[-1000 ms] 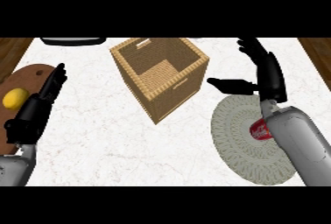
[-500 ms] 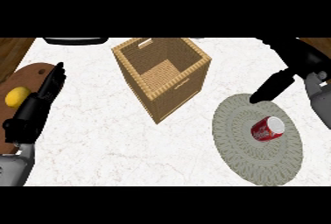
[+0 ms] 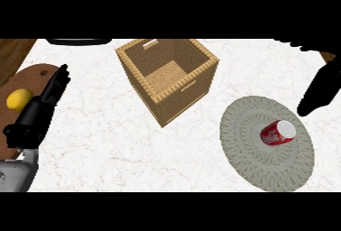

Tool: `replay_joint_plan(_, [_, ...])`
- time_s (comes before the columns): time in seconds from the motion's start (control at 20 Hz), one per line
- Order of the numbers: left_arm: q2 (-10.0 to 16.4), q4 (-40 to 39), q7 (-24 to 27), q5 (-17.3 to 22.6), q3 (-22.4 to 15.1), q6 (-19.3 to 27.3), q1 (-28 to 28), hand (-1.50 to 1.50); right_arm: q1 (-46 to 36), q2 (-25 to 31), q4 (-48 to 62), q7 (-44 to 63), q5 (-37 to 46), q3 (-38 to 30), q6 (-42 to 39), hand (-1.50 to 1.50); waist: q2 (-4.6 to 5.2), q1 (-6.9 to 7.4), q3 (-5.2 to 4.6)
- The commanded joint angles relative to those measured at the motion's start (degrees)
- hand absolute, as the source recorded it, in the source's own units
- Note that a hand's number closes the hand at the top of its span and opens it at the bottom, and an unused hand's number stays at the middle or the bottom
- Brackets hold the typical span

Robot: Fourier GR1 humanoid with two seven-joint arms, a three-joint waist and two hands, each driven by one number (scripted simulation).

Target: Pick the can from the placemat and place it in the basket

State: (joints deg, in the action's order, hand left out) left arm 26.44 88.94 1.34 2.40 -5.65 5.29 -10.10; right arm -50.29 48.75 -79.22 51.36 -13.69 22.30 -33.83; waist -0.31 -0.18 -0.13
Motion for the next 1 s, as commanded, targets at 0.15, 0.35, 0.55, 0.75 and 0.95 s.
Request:
replay_joint_plan(0.15, [0.0, 1.6, -1.1, 0.3, 1.7, -2.1, 0.0, 0.0, 4.2, -1.0, 0.9, 3.3, 1.4, 0.1, -4.5, -1.5, 0.24, 0.44, 0.11])
replay_joint_plan(0.35, [0.0, -3.5, 0.5, 0.2, 3.7, -4.0, -2.5, 0.0, 3.8, -2.4, 2.3, 2.6, 3.5, -0.3, -6.4, -1.5, 0.36, 0.38, 0.1])
replay_joint_plan(0.55, [-1.5, 0.3, -0.6, -1.3, 3.0, -2.3, 0.0, 0.0, 10.2, 0.7, -0.9, 0.3, 3.9, 0.1, -9.4, -1.5, 0.13, 0.0, 0.12])
replay_joint_plan(0.75, [-3.3, -0.8, -1.0, -2.8, 2.2, -2.4, -1.7, 0.0, 10.3, -6.6, 3.6, 0.2, 10.1, 2.6, -6.9, -1.5, 0.33, 0.48, 0.12])
replay_joint_plan(0.95, [-3.3, 1.2, -3.0, -3.6, 3.6, -2.6, -1.7, 0.0, 15.8, -4.6, 3.0, -5.9, 15.6, 0.5, -7.4, -1.5, 0.28, 0.3, 0.15])
